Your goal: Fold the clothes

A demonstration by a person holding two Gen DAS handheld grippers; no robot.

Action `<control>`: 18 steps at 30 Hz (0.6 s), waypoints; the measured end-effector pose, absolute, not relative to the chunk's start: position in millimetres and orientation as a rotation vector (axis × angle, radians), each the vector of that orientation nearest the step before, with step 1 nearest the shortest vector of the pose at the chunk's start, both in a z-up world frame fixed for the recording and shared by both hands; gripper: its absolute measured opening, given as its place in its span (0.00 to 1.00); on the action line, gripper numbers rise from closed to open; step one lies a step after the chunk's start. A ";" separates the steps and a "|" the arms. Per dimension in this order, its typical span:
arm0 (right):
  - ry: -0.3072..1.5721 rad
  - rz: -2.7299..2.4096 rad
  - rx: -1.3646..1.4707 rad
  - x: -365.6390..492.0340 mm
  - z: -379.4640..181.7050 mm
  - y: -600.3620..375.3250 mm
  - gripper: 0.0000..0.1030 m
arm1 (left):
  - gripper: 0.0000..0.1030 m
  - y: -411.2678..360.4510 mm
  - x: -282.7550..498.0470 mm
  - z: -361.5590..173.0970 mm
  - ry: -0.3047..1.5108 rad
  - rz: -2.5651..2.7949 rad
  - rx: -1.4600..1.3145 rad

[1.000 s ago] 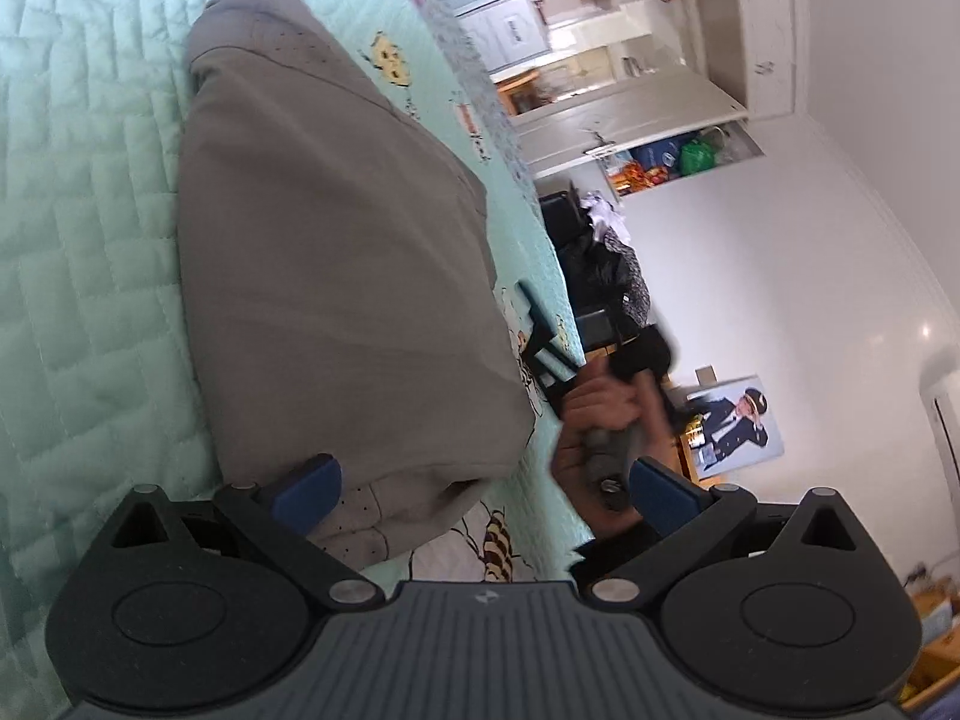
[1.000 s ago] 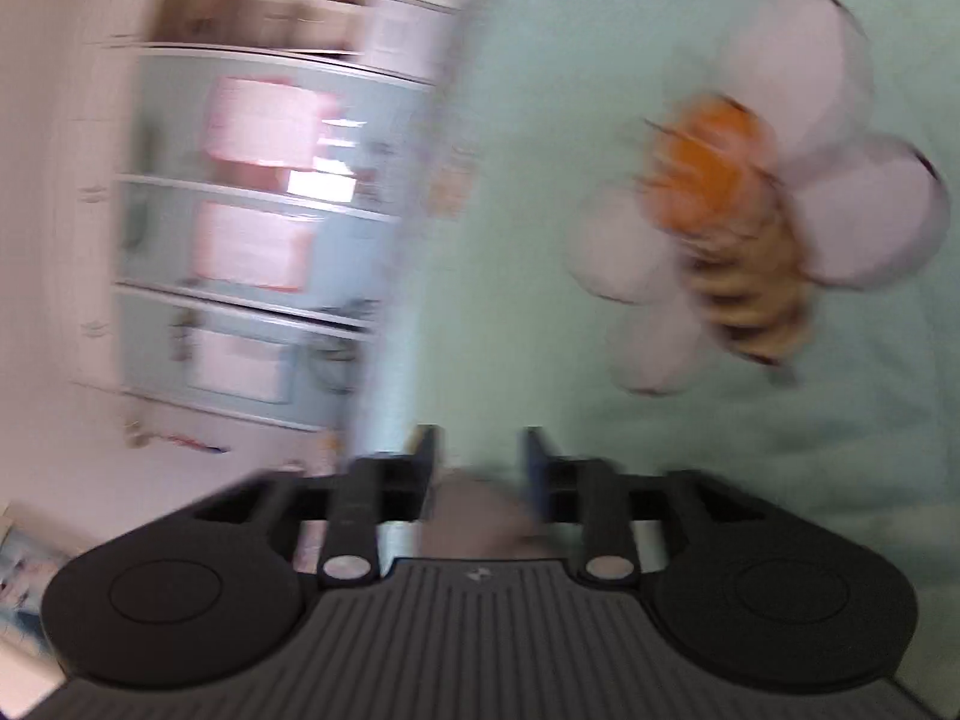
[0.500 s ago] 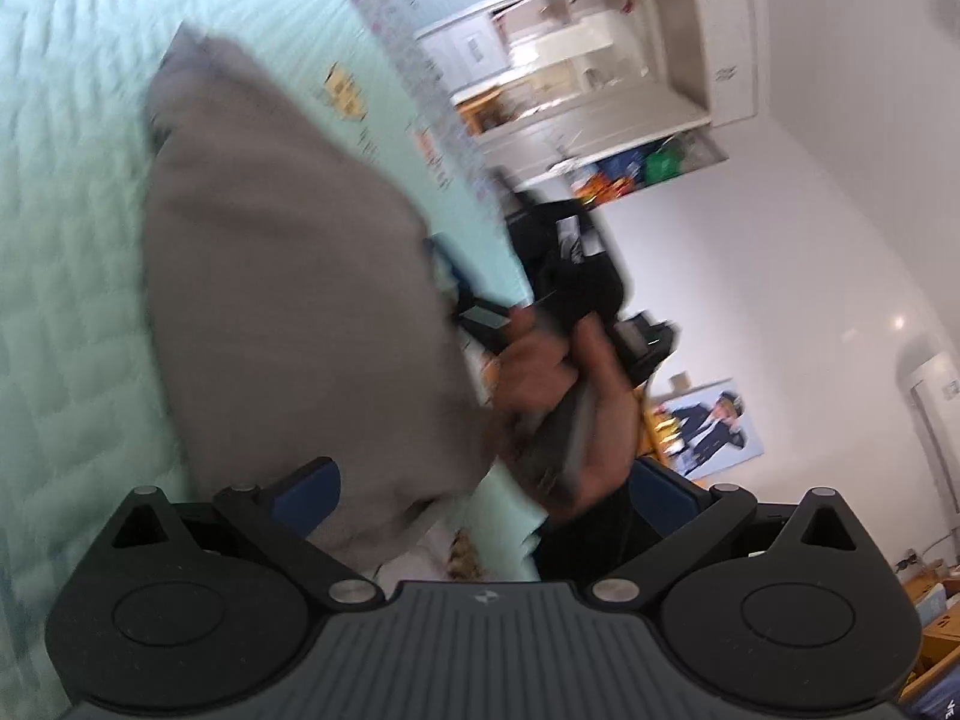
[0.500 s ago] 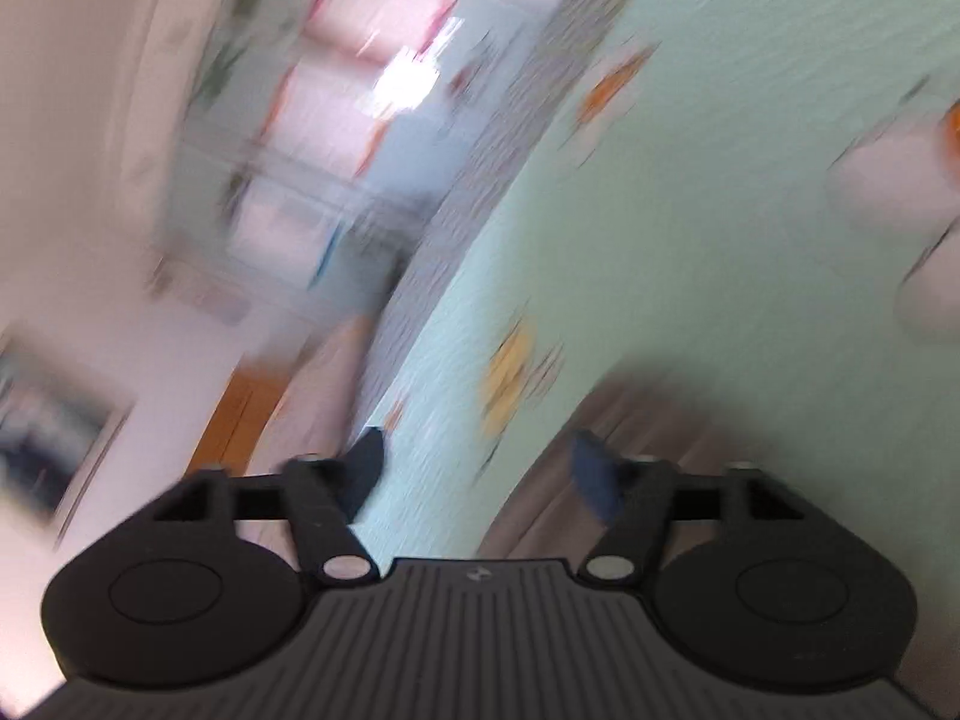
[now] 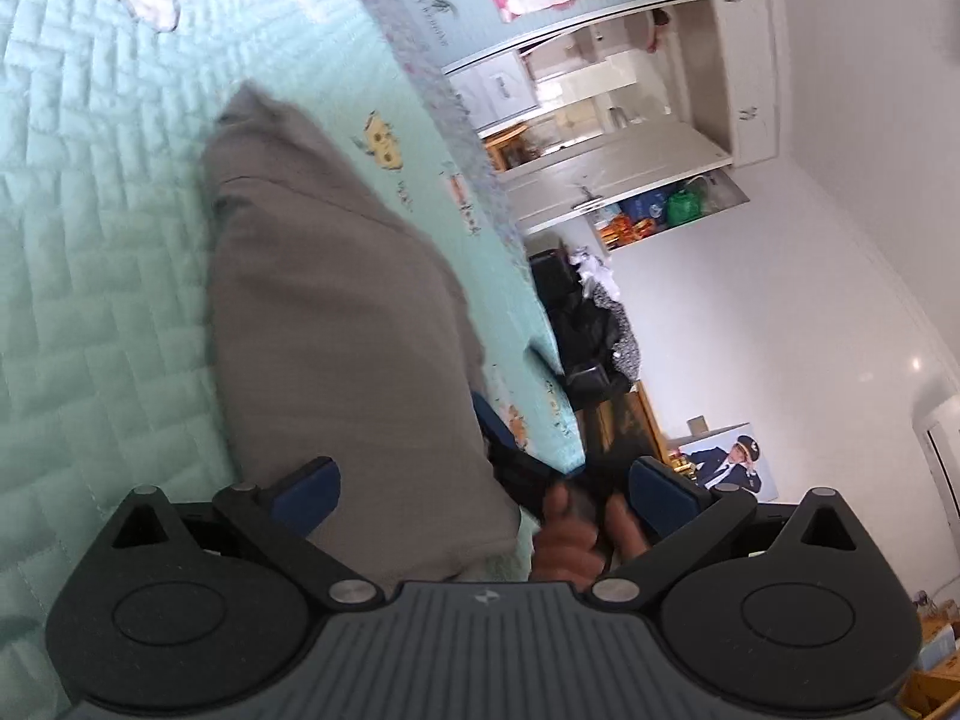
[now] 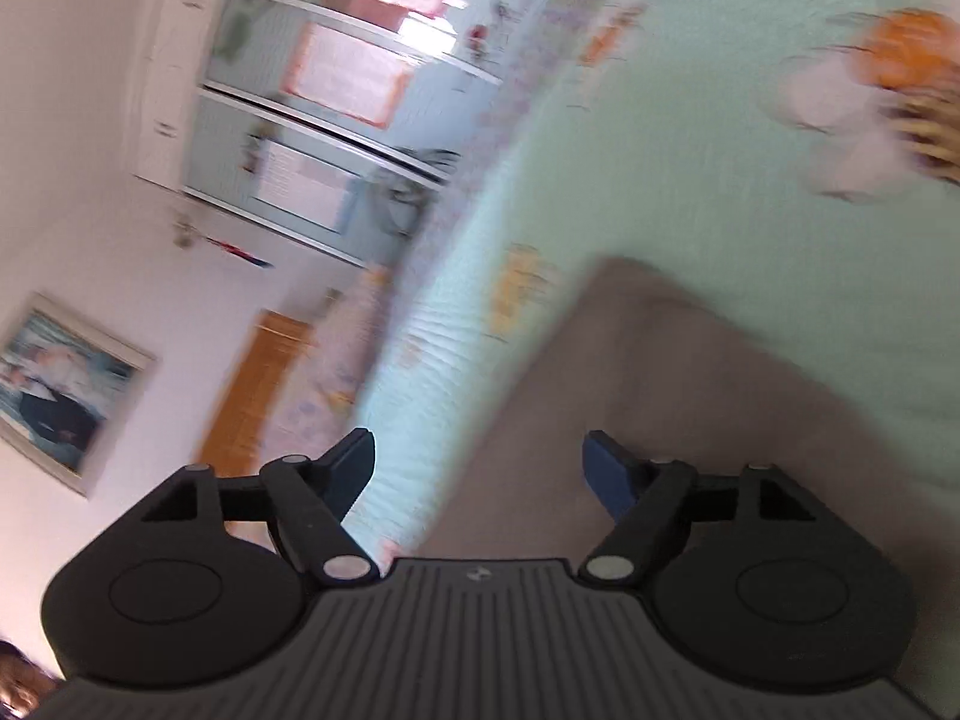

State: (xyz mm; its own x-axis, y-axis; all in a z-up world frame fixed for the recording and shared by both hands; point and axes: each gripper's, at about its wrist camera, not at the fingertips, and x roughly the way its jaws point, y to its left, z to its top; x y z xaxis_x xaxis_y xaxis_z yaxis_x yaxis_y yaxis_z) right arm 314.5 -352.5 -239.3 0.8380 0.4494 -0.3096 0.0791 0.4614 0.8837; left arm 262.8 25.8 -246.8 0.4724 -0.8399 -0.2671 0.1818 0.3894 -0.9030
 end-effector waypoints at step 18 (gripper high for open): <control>0.490 0.136 1.064 181.9 -221.1 -319.5 0.69 | 0.99 -20.2 194.2 -219.3 0.841 -0.828 -0.662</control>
